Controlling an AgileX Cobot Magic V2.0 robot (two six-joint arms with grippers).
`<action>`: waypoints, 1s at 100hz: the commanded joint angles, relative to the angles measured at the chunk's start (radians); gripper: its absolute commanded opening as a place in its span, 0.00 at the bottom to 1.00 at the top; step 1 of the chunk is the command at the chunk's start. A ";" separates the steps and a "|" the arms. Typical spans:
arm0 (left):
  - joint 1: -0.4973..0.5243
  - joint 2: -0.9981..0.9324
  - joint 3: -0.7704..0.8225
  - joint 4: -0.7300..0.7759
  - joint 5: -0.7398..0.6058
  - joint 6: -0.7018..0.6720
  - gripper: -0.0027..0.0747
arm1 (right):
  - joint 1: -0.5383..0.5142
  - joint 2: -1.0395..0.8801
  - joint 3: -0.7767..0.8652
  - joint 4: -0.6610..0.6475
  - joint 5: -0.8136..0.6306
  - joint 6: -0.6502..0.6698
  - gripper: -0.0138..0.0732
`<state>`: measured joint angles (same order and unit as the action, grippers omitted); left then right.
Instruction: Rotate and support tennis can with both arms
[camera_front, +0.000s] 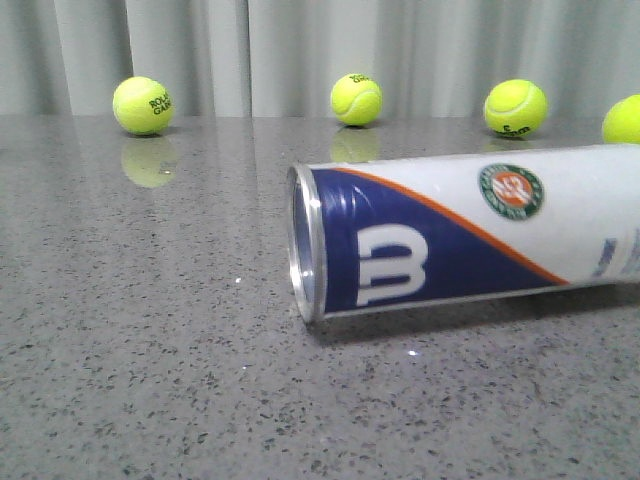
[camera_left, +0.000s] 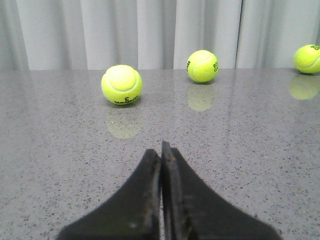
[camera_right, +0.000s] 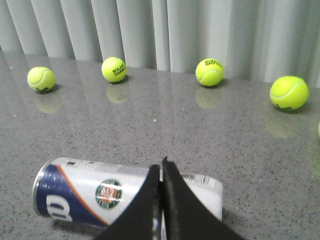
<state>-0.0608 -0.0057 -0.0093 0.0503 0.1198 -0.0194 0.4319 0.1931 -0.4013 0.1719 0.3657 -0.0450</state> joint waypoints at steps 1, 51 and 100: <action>0.002 -0.019 -0.059 0.000 -0.077 -0.001 0.01 | -0.005 -0.046 -0.014 -0.008 -0.065 -0.004 0.09; 0.002 0.193 -0.313 0.003 0.167 -0.001 0.01 | -0.005 -0.065 -0.014 -0.008 -0.035 -0.004 0.09; 0.002 0.384 -0.446 0.003 0.262 -0.001 0.01 | -0.005 -0.065 -0.014 -0.008 -0.035 -0.004 0.09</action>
<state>-0.0608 0.3447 -0.4093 0.0517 0.4477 -0.0194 0.4319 0.1172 -0.3919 0.1700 0.3999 -0.0450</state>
